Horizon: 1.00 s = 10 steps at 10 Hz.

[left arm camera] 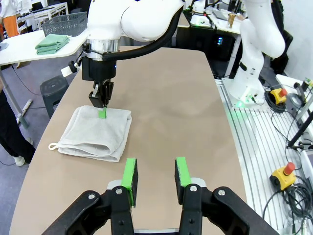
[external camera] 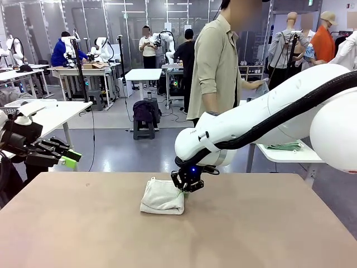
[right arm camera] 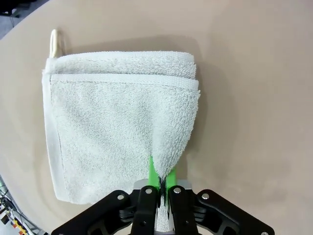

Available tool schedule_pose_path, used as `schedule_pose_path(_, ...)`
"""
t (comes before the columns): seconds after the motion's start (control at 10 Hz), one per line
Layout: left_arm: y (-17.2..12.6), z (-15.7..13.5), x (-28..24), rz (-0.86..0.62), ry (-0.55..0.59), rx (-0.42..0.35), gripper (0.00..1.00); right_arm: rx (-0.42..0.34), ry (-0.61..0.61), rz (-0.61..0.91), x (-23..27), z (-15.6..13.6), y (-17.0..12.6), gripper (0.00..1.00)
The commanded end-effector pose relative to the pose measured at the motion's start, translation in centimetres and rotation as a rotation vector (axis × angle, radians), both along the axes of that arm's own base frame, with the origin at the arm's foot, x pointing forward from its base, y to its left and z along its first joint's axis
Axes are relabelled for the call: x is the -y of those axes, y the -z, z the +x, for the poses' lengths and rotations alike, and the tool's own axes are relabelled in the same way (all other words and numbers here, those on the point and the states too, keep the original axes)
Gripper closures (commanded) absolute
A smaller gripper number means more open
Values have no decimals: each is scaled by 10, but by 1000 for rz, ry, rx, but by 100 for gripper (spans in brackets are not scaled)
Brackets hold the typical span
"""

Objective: Fold the towels and place them in the basket.
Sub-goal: Place the folded Towel with hook on the right side of the table.

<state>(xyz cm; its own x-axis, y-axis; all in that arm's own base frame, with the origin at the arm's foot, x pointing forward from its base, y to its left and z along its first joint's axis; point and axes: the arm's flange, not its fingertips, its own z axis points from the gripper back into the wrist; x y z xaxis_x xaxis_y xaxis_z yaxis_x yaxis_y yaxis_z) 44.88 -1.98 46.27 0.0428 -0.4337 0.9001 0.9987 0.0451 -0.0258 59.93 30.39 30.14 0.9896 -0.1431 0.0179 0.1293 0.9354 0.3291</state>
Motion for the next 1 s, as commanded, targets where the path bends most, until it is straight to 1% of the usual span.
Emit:
schedule_pose_path(0.0, -2, -1, -2, -6, 18, 10, 58, 3, 3, 3, 0, 0, 1, 100)
schedule_pose_path(0.4, -2, -1, -2, -6, 18, 10, 58, 3, 3, 3, 0, 0, 1, 100)
schedule_pose_path(0.5, -2, -1, -2, -6, 18, 10, 58, 0, -1, 0, -1, 0, 0, 95)
schedule_pose_path(0.6, -2, -1, -2, -6, 18, 10, 58, -15, -61, -12, 11, 1, -4, 95)
schedule_pose_path(0.7, -2, -1, -2, -6, 18, 10, 58, -9, -83, -14, 29, -2, -16, 95)
schedule_pose_path(0.9, -2, -1, -2, -6, 18, 10, 58, -7, -117, -30, 82, -12, -47, 95)
